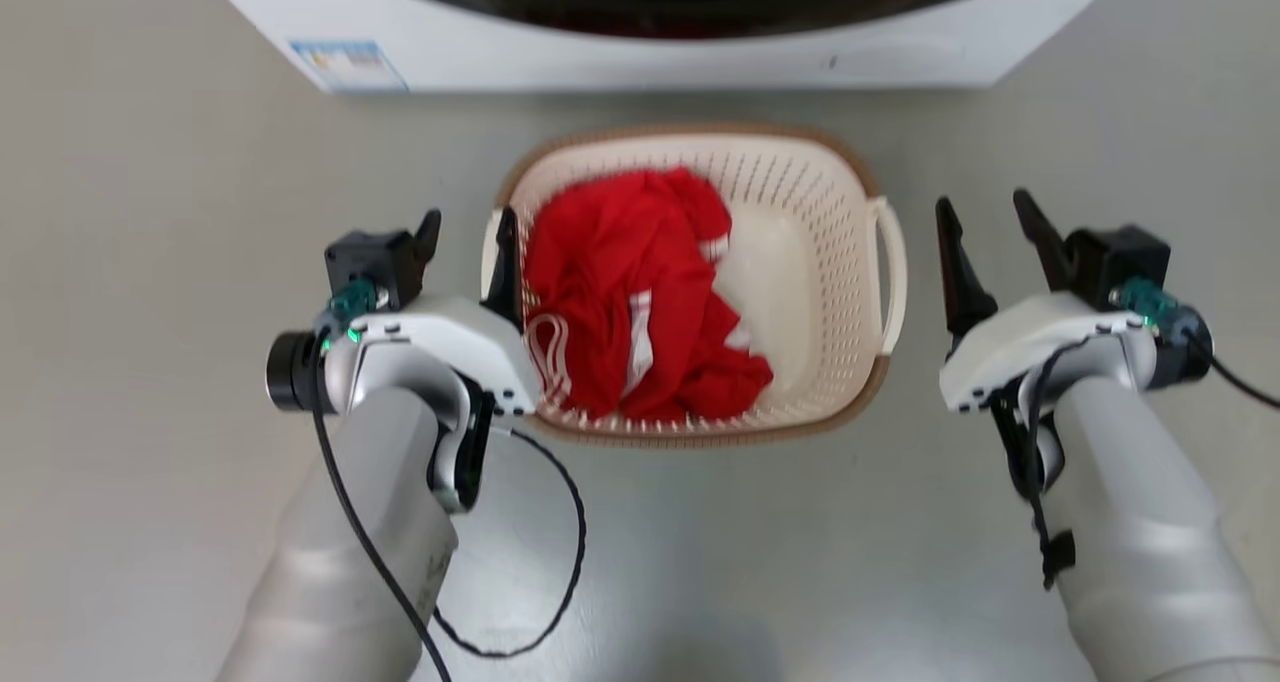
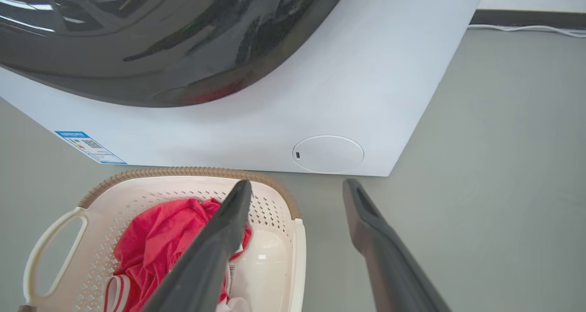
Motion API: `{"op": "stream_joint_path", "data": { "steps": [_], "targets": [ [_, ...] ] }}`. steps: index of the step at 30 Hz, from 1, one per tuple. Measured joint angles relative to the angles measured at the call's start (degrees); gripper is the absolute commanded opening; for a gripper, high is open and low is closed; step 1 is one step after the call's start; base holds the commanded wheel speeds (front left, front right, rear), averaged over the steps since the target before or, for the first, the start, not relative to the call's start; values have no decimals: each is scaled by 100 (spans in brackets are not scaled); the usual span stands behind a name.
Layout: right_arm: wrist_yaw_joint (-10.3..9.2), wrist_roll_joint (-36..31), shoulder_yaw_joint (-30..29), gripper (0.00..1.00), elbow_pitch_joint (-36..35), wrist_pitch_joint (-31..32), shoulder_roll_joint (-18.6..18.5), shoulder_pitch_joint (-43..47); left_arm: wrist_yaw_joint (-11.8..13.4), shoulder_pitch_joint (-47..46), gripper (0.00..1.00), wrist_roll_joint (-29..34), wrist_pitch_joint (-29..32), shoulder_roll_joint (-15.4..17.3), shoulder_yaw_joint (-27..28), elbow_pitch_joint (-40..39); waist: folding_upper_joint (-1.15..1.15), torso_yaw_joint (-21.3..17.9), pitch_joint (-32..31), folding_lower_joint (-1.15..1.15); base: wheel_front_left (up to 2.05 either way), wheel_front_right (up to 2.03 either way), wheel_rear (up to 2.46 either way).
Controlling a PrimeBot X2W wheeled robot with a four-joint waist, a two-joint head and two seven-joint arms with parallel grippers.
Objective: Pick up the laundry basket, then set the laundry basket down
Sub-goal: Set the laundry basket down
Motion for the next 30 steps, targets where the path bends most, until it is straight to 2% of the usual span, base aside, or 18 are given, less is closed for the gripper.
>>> {"op": "stream_joint_path", "data": {
  "steps": [9, 18, 30],
  "targets": [
    [0, -188, -143, 100, -592, 0, 25, 698, -42, 711, 100, 10, 1, 12, 151, -597, 0, 32, -973, 0, 0, 0, 0],
    [0, -226, -285, 100, -1669, 0, 48, 1457, -143, 1543, 100, 177, 1, 22, 604, -1178, 0, 96, -1981, 0, 0, 0, 0],
    [0, -225, -318, 100, -2125, 0, 69, 2400, -297, 2387, 100, 365, 1, 27, 1124, -1581, 0, 93, -2863, 0, 0, 0, 0]
  ]
}}
